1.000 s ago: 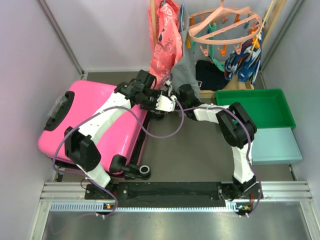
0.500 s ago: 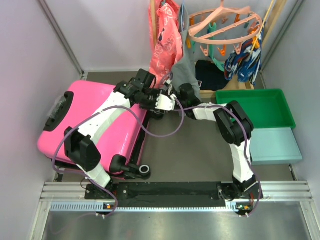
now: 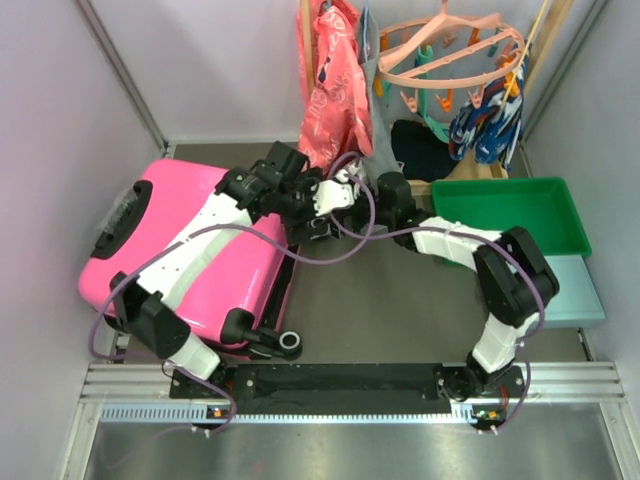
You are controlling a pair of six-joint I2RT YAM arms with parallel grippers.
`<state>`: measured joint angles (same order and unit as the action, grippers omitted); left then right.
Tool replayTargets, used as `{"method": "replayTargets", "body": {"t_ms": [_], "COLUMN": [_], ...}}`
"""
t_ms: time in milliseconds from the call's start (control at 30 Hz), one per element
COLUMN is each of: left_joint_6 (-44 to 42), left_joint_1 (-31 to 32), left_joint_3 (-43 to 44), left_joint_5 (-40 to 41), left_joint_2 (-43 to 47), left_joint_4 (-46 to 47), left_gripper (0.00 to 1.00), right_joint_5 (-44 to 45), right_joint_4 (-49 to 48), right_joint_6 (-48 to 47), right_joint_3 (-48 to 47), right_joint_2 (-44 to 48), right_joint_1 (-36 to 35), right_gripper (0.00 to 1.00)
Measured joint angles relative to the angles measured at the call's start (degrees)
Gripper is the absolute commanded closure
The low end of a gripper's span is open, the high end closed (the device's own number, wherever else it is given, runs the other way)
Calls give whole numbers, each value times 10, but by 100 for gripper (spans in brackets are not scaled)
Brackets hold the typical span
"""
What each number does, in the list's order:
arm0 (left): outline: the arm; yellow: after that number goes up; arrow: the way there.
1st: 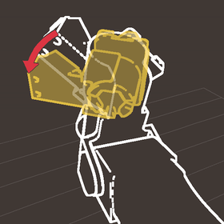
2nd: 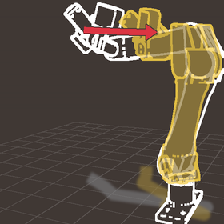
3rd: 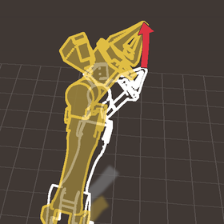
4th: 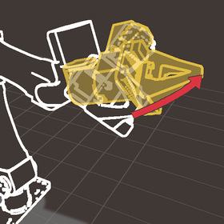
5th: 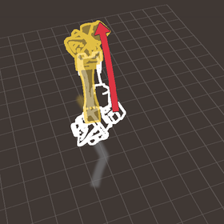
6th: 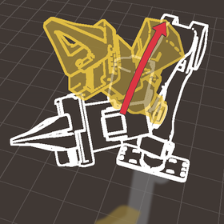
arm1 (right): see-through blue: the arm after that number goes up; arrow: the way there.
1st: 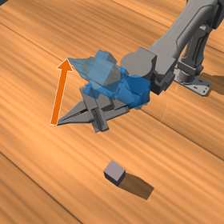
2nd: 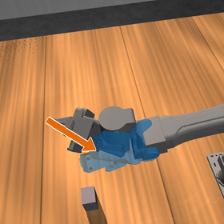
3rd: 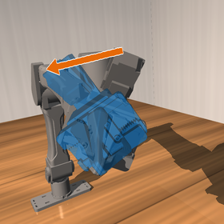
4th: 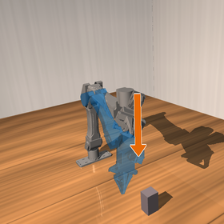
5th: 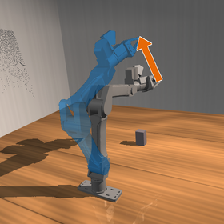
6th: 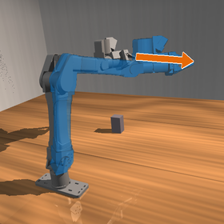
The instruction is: Open, take out, and arrange the luggage
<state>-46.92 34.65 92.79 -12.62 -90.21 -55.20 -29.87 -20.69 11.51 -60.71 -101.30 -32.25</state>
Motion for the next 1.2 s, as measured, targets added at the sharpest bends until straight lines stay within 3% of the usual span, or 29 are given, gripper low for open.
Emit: {"method": "replayTargets", "body": {"t_ms": [267, 367, 433, 533, 667, 933, 1100, 1200], "left_joint_6": [119, 154, 174, 212, 245, 273, 282, 279], "left_joint_1": [2, -3, -23, -113, -276, -399, -482, -520], "left_joint_3": [46, 54, 55, 54, 5, -124, -230, -251], "left_joint_5": [63, 117, 137, 146, 186, 196, 206, 220], "left_joint_2": [57, 72, 82, 103, 164, 317, 368, 383], "left_joint_4": [-61, -71, -85, -99, -91, -111, -112, -89], "left_gripper": [2, 8, 20, 33, 36, 37, 43, 44], "right_joint_5": [46, 73, 99, 124, 148, 125, 103, 108], "right_joint_4": [129, 179, 218, 286, 329, 361, 410, 445], "right_joint_6": [-110, -132, -143, -149, -160, -190, -209, -214], "right_joint_3": [-11, -12, -26, -82, -197, -323, -359, -385], "right_joint_2": [99, 128, 141, 137, 116, 17, -56, -89], "right_joint_1": [-42, -47, -54, -65, -74, -82, -101, -110], "right_gripper": [4, 4, 4, 3, 2, 1, 2, 3]}}
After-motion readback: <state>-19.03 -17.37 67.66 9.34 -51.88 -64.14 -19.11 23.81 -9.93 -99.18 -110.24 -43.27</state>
